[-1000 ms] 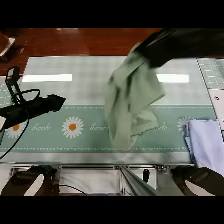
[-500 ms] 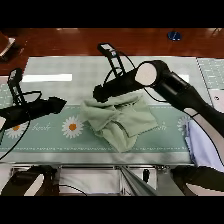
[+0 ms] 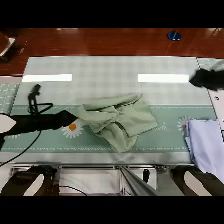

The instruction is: Fold the shirts.

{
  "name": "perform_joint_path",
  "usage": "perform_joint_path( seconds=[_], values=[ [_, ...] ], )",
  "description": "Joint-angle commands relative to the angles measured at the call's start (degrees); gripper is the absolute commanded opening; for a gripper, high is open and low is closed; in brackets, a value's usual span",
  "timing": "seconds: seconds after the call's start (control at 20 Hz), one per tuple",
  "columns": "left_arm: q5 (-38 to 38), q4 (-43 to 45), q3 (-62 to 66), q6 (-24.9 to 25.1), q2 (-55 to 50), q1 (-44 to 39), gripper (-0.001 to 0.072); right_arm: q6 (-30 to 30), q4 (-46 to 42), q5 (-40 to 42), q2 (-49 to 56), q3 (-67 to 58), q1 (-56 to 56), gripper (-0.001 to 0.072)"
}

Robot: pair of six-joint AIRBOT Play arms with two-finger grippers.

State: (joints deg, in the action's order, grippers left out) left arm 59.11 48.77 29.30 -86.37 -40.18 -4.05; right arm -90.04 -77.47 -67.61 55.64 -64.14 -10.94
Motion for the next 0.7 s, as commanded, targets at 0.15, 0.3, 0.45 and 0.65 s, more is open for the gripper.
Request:
perform_joint_path(
  seconds=[0.15,0.3,0.45,0.65],
  values=[
    [-3.2,-23.8,-4.7,15.7,-18.4,0.0,0.0507,4.3,11.5,2.8,-10.8,31.0,-17.7,0.0406],
    [-4.9,-27.8,-1.2,22.0,-25.4,0.0,0.049,6.1,15.9,2.1,-10.8,37.9,-13.3,0.0406],
    [-7.1,-29.0,2.4,23.3,-28.5,0.0,0.0229,5.3,19.2,2.2,-10.8,42.3,-4.4,0.0406],
    [-6.8,-29.1,3.8,26.6,-29.0,0.0,0.0018,-0.1,22.2,7.0,-10.8,43.0,7.2,0.0406]
  ],
)
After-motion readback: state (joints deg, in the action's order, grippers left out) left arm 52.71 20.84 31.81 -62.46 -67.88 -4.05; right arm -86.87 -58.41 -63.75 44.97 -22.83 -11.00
